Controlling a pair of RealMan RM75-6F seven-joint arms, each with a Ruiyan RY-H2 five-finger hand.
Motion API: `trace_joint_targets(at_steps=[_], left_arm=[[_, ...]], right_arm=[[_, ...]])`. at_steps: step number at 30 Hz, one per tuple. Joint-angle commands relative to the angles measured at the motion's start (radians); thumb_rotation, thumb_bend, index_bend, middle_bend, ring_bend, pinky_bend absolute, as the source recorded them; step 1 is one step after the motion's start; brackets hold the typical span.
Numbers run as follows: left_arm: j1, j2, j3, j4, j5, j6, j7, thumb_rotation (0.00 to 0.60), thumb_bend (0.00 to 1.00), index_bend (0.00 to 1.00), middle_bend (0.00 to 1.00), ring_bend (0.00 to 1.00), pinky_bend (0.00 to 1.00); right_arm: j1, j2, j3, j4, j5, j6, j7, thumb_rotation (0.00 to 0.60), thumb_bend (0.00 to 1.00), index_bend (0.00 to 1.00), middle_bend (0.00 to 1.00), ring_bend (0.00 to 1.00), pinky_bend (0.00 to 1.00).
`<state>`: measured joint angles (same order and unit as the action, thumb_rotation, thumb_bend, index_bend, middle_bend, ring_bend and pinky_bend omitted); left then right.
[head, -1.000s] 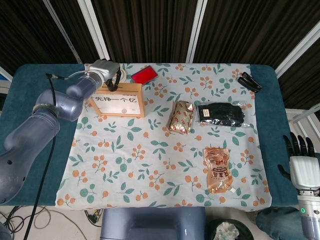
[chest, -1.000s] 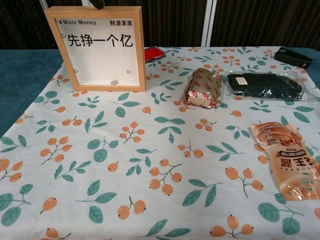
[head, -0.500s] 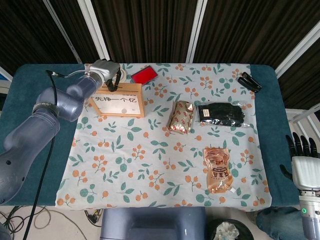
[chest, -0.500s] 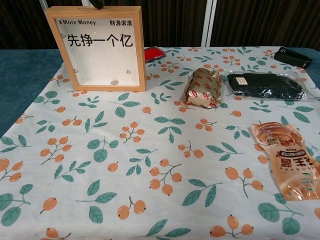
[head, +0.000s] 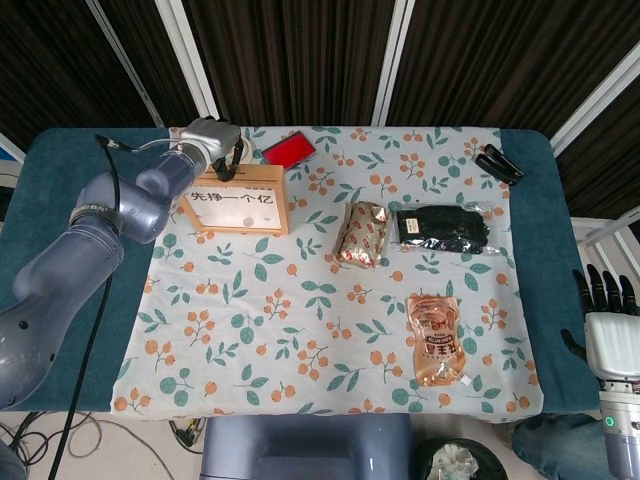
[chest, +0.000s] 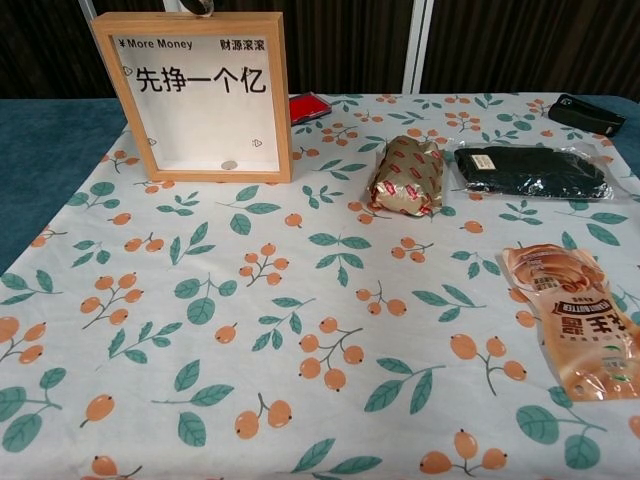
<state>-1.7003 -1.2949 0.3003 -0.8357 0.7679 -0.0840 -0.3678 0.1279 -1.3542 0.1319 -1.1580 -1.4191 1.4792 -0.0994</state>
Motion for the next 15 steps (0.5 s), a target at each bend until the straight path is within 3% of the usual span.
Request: trace_joint_targets(at_steps=[1,15], left_arm=[[-0.001,0.001,-0.004,-0.001,0.013,0.001,-0.011,0.600,0.57,0.53,0.09,0.00,0.00],[-0.011,0.014,-0.006,-0.017,0.077,-0.003,-0.059,0.600,0.53,0.50,0.08,0.00,0.00]], right_arm=[[0.000,0.001,0.001,-0.001,0.001,0.001,-0.001,0.600,0.30,0.00,0.00,0.00,0.00],[-0.001,0.001,0.005,-0.009,0.009,-0.002,-0.012,0.600,0.30,0.00,0.00,0.00,0.00]])
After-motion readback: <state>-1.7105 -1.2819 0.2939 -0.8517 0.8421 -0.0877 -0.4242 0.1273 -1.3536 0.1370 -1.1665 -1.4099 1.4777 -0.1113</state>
